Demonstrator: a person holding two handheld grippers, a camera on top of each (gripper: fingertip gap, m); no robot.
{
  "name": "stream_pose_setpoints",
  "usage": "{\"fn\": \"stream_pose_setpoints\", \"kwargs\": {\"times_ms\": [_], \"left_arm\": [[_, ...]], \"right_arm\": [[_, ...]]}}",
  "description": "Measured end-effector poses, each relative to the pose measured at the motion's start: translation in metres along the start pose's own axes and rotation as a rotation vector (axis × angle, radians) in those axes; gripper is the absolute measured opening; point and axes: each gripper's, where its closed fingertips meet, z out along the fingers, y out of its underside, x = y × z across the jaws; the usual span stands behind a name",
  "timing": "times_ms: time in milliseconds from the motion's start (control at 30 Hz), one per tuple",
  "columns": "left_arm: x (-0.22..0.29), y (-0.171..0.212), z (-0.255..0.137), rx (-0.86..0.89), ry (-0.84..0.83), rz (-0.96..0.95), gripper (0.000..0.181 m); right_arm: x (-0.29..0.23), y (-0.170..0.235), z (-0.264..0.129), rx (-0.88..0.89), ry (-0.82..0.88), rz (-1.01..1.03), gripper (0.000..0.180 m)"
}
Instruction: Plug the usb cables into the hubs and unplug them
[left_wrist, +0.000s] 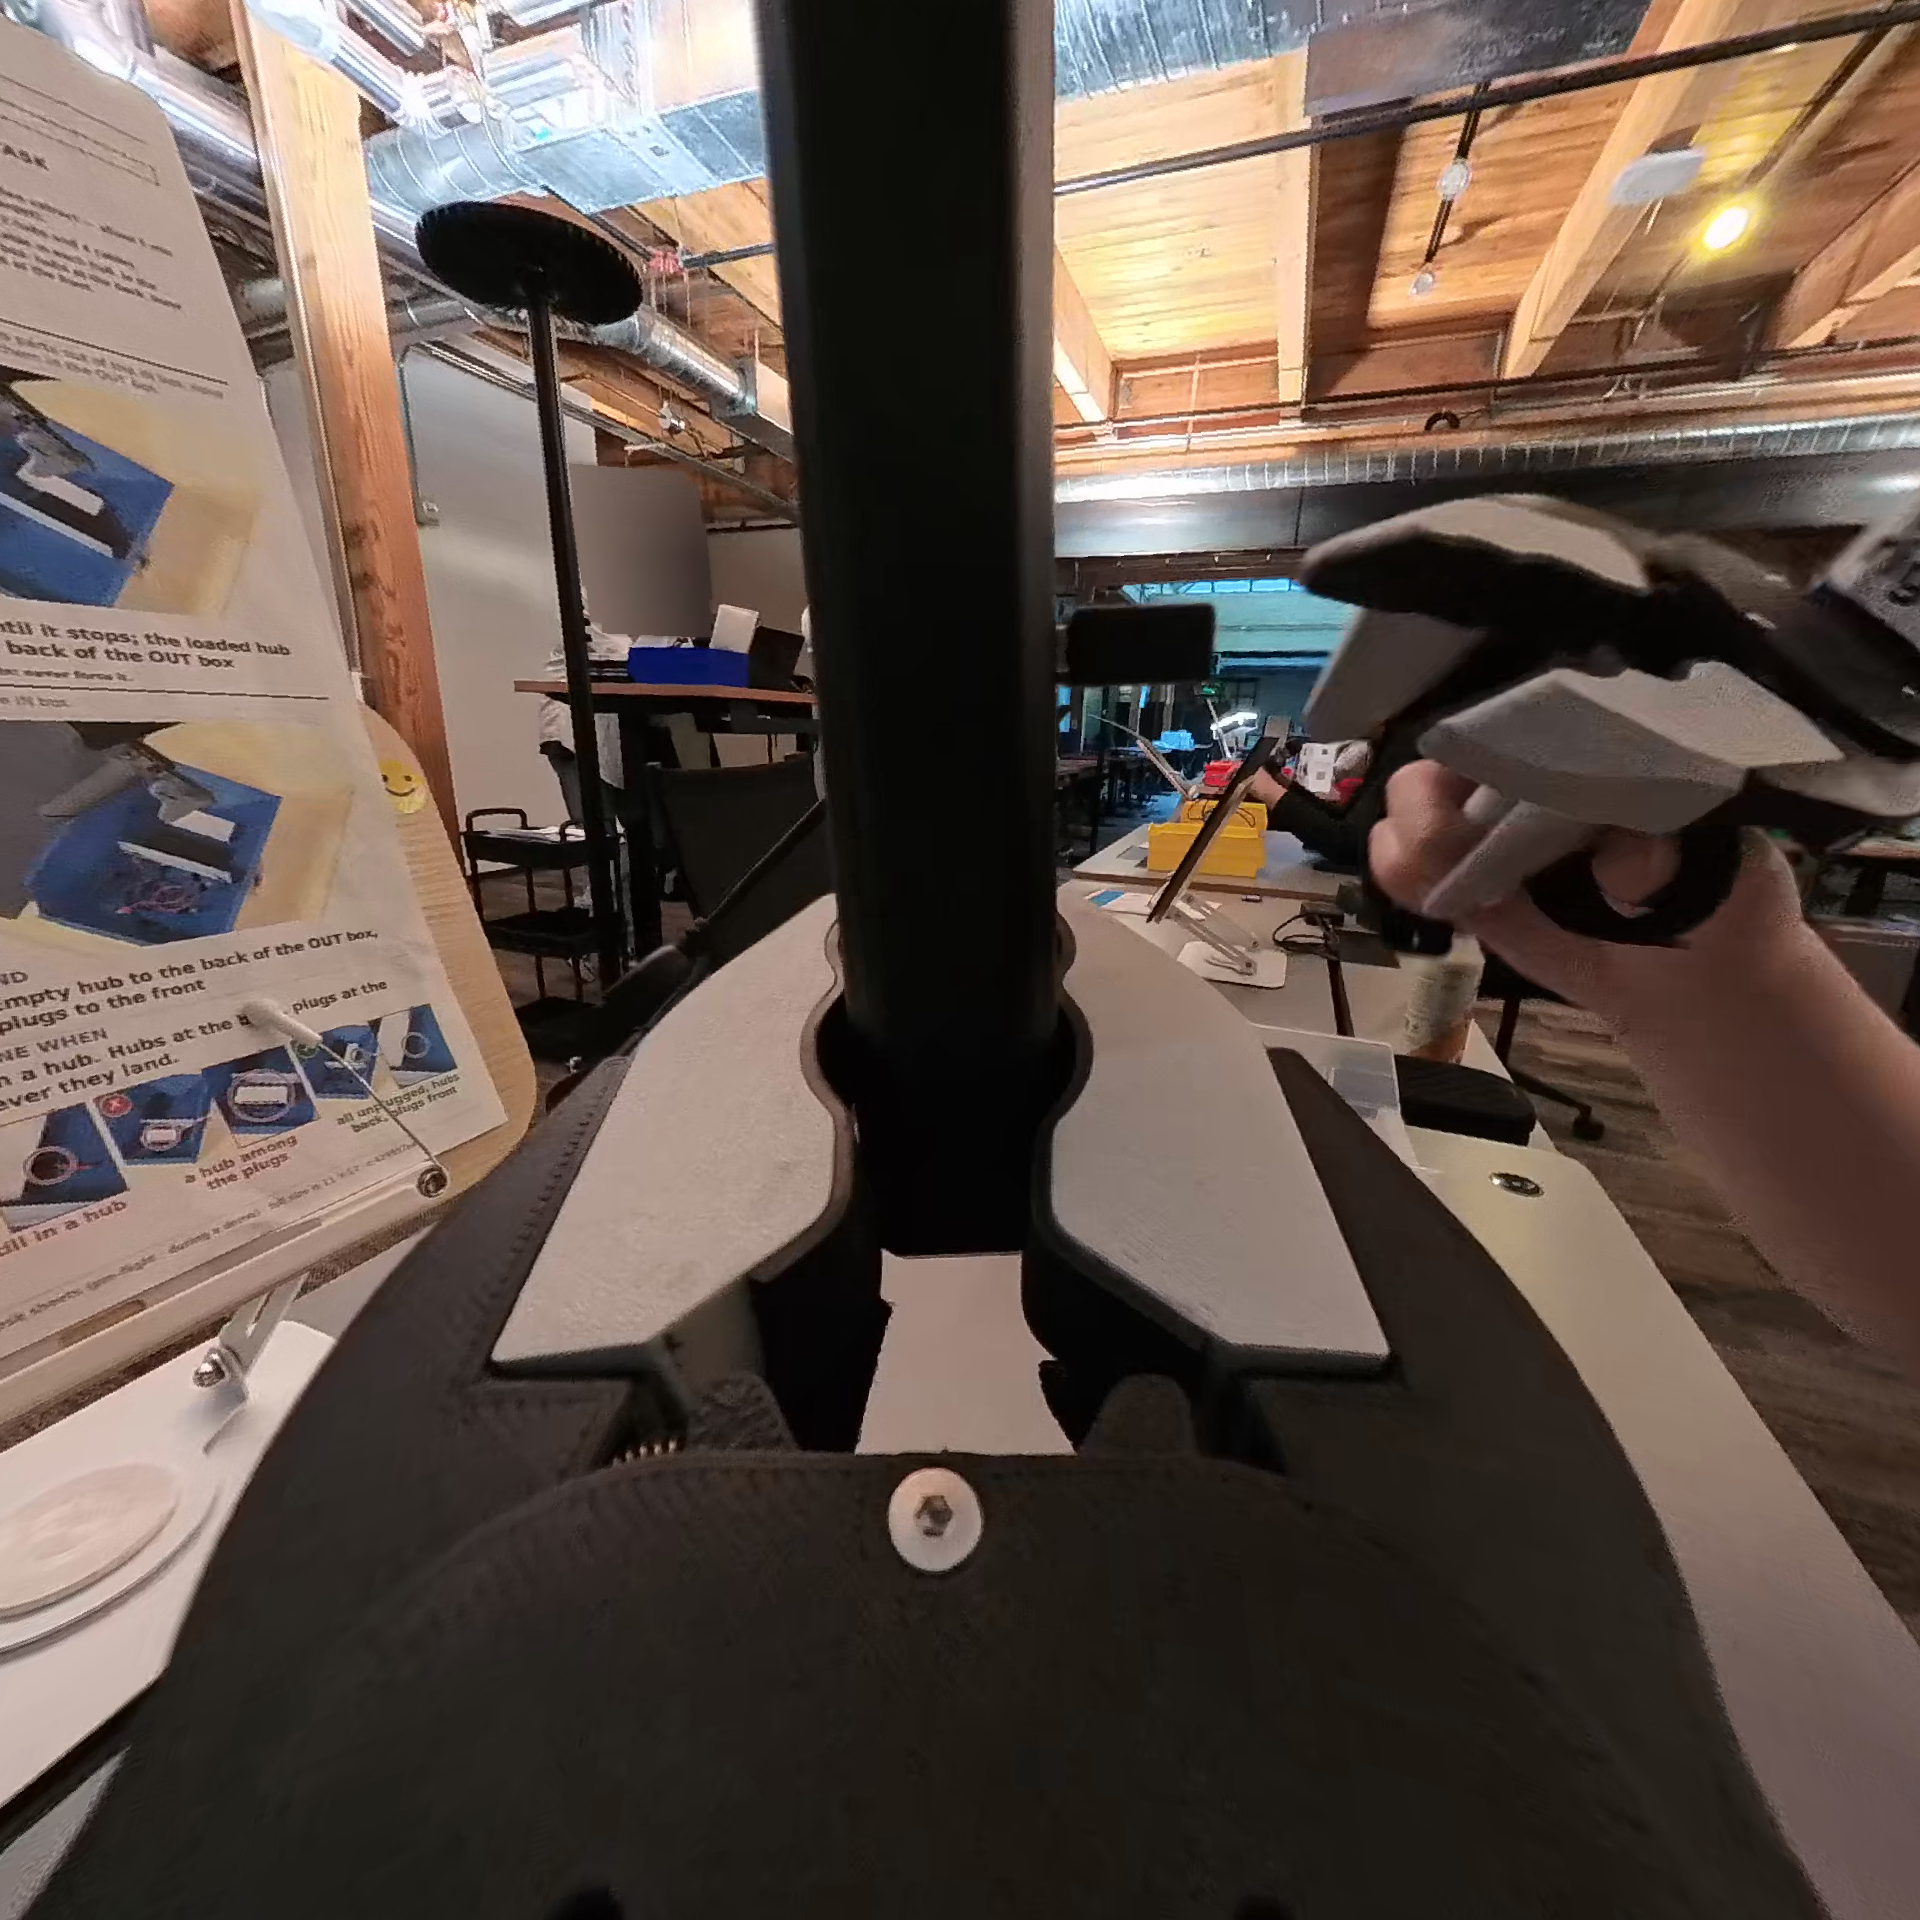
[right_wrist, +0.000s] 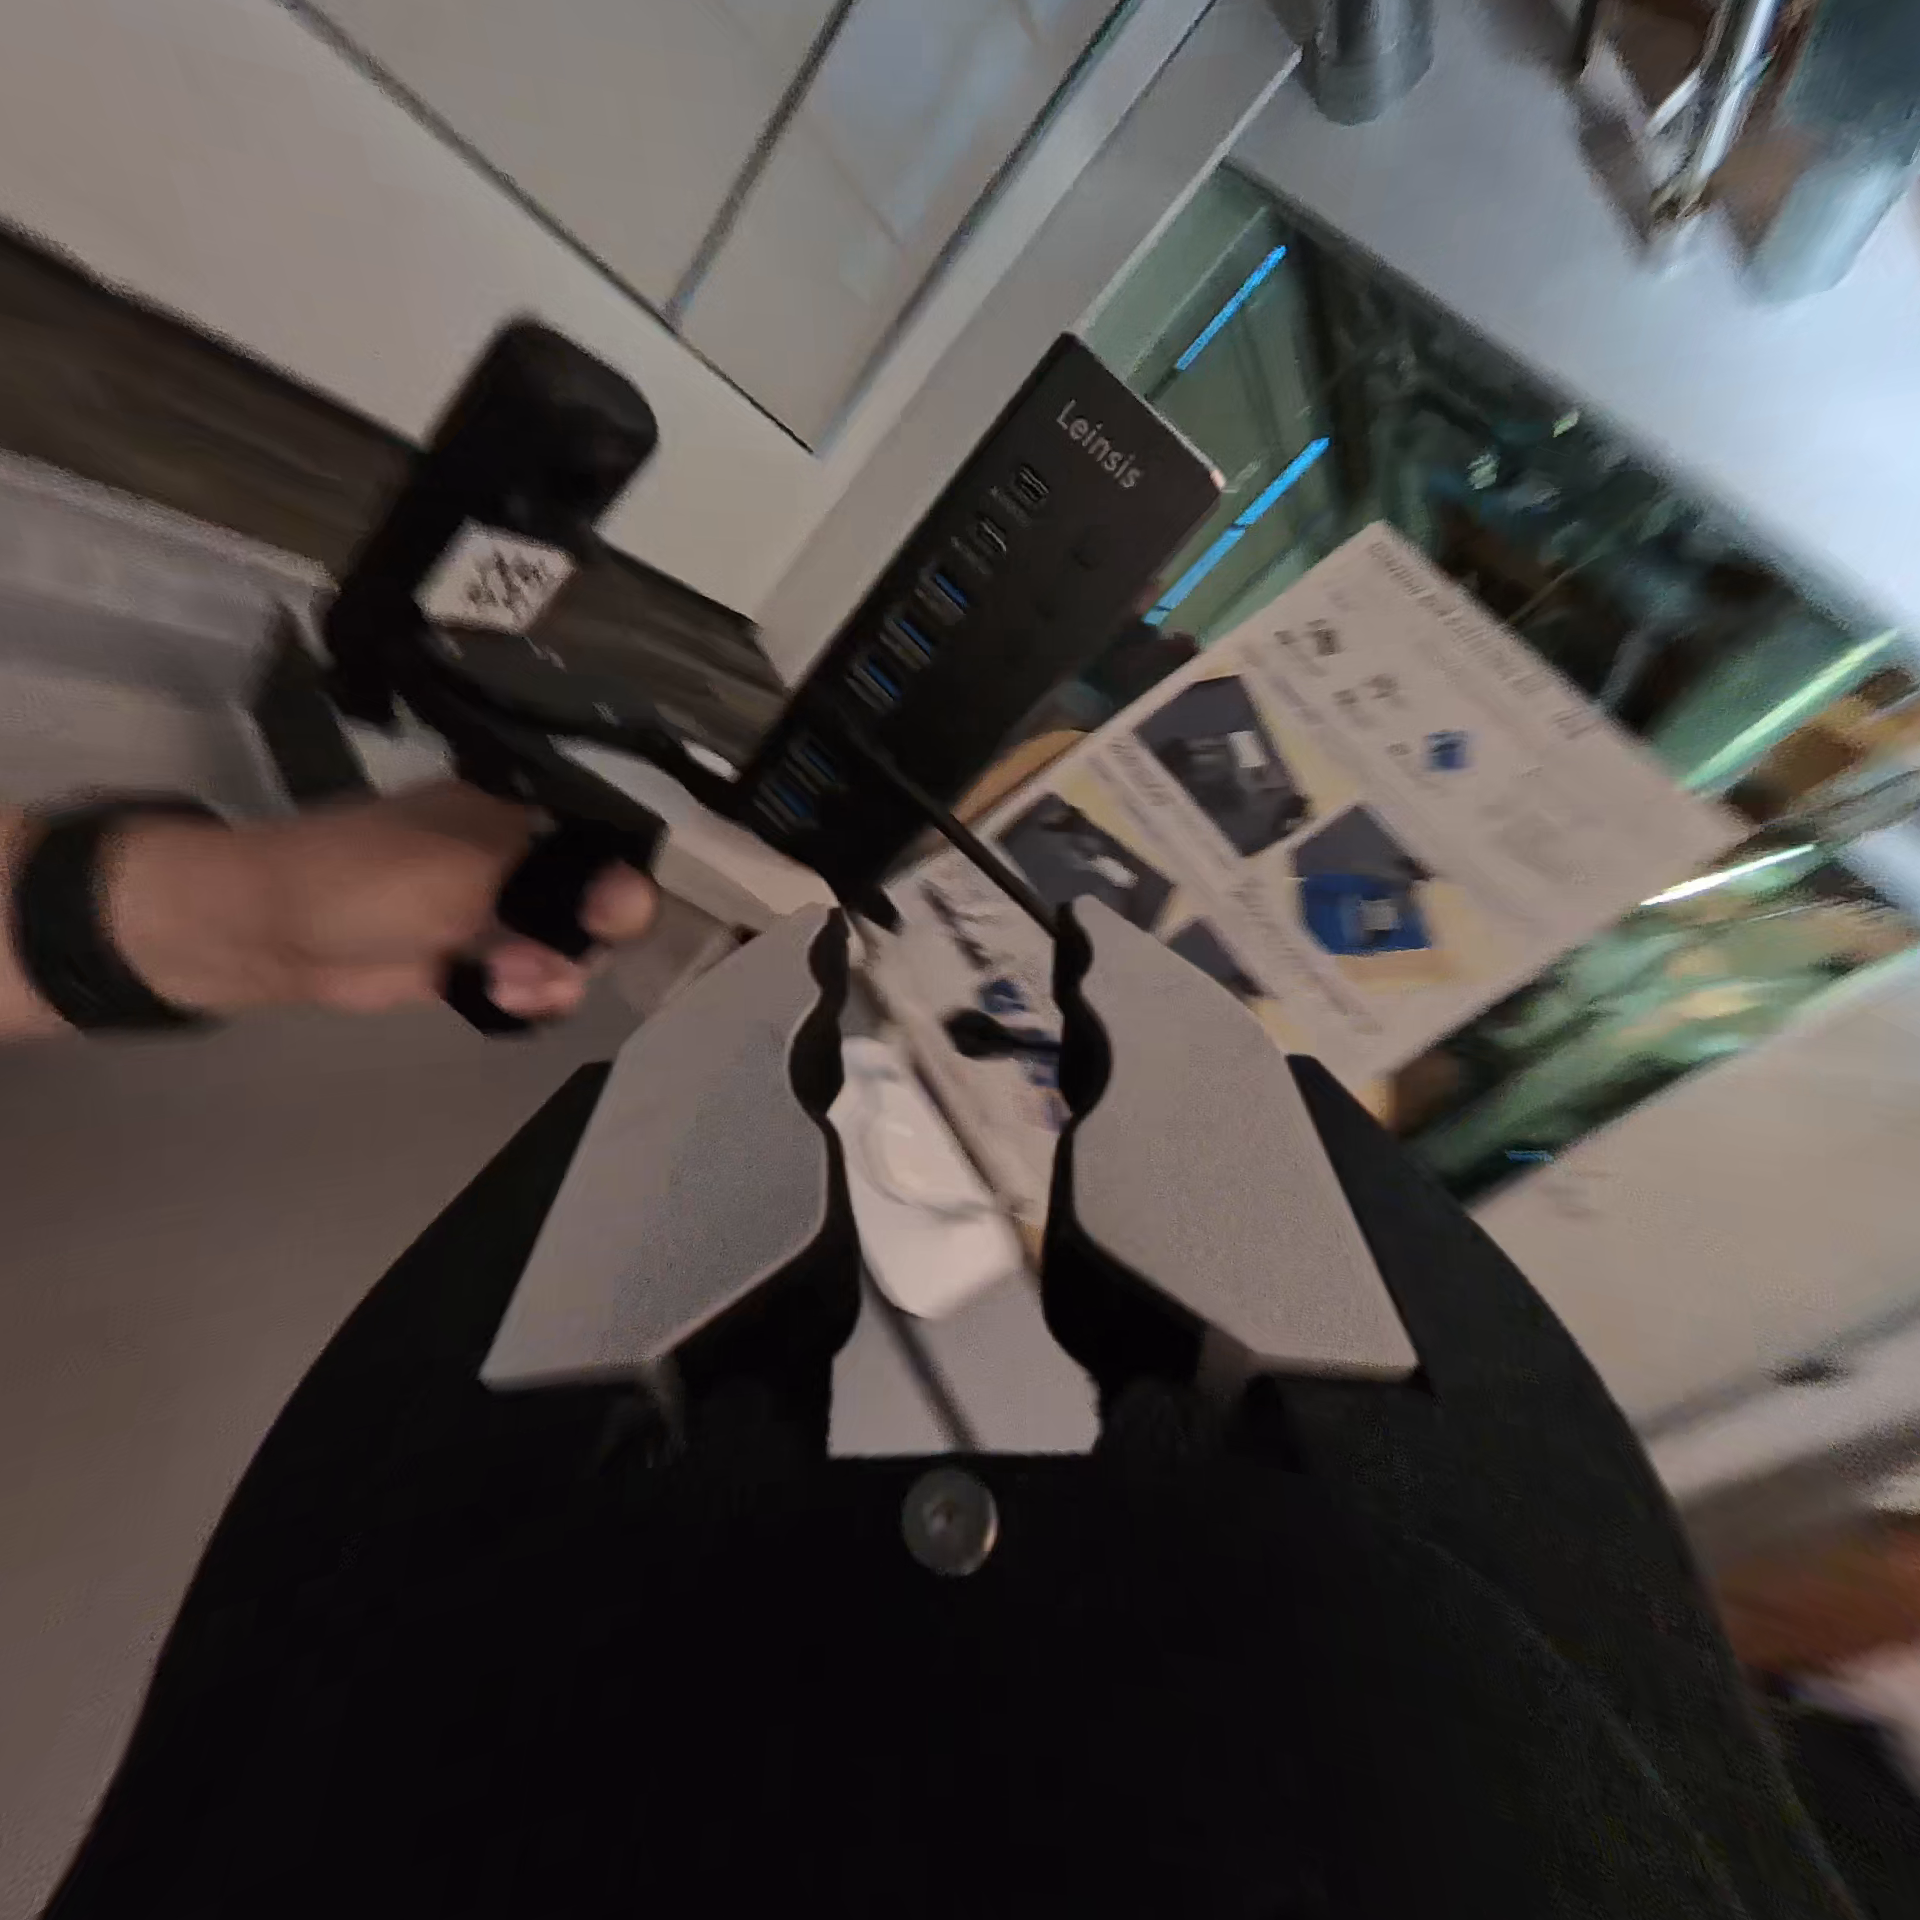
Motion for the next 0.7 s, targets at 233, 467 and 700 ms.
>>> {"fn": "stream_pose_setpoints", "kwargs": {"times_ms": [233, 467, 700], "left_arm": [[-0.006, 0.012, 0.005, -0.060, -0.071, 0.087, 0.029], [-0.012, 0.031, 0.011, -0.151, -0.162, 0.211, 0.029], [-0.012, 0.028, 0.011, -0.179, -0.161, 0.235, 0.035]], "right_arm": [[0.046, -0.024, 0.047, 0.039, 0.026, 0.576, 0.095], [0.026, -0.005, 0.100, -0.183, -0.050, 0.640, 0.069], [0.020, -0.005, 0.097, -0.199, -0.029, 0.564, 0.067]]}}
